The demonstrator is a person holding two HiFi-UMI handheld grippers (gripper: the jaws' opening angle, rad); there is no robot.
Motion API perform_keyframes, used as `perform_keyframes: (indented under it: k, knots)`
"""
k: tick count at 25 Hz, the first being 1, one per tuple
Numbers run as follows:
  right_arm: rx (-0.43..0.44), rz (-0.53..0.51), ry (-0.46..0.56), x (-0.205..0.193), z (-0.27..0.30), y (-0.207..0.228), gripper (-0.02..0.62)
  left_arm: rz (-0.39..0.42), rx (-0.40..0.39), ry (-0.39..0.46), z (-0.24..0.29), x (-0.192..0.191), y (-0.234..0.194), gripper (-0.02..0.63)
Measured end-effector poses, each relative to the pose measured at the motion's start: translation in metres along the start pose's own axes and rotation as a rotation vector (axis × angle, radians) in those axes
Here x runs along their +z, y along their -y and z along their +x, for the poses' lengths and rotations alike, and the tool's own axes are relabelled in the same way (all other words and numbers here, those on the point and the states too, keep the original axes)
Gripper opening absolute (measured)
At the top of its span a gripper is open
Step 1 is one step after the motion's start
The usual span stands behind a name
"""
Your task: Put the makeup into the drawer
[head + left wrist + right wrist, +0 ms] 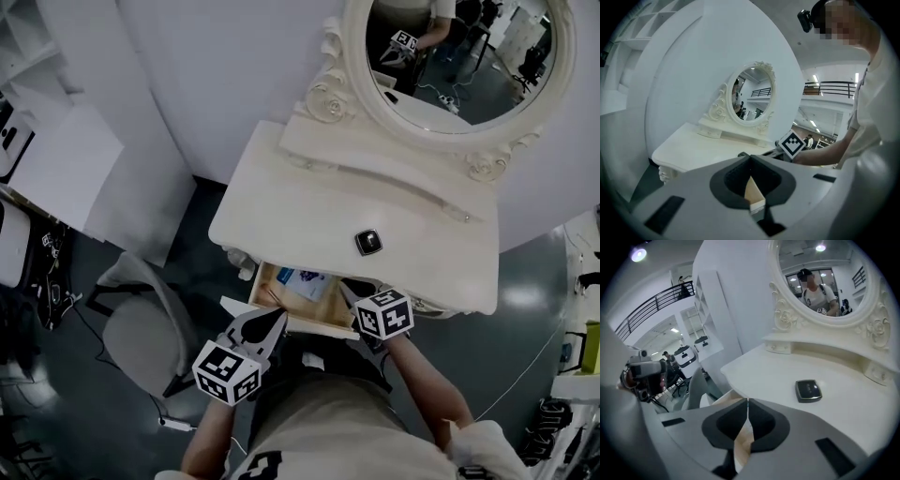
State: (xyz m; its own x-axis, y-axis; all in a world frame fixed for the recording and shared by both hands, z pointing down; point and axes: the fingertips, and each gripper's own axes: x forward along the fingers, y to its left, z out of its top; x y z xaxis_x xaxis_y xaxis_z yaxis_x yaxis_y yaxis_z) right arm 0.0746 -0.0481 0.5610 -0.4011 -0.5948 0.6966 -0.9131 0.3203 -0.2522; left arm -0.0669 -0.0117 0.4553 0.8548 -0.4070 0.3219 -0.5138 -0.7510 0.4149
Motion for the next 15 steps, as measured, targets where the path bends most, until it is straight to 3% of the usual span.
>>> perform_keyframes:
  k: [5, 7, 11, 15]
  knots:
    - [-0.173, 0.067, 0.039, 0.015, -0.002, 0.084, 0.042, -0.005, -0.033, -0.020, 0.017, 0.005, 0.013, 0.057]
    - [-0.200, 0.079, 0.027, 0.017, 0.003, 0.108, 0.262, -0.009, -0.030, -0.029, 0.021, 0.006, 0.016, 0.057]
    - [-0.263, 0.061, 0.005, 0.025, 0.016, 0.148, 0.277, -0.012, -0.006, -0.056, 0.029, 0.003, 0.019, 0.057]
    - [-0.263, 0.043, -0.085, 0.020, 0.036, 0.168, 0.303, -0.012, 0.025, -0.070, 0.036, 0.003, 0.023, 0.057]
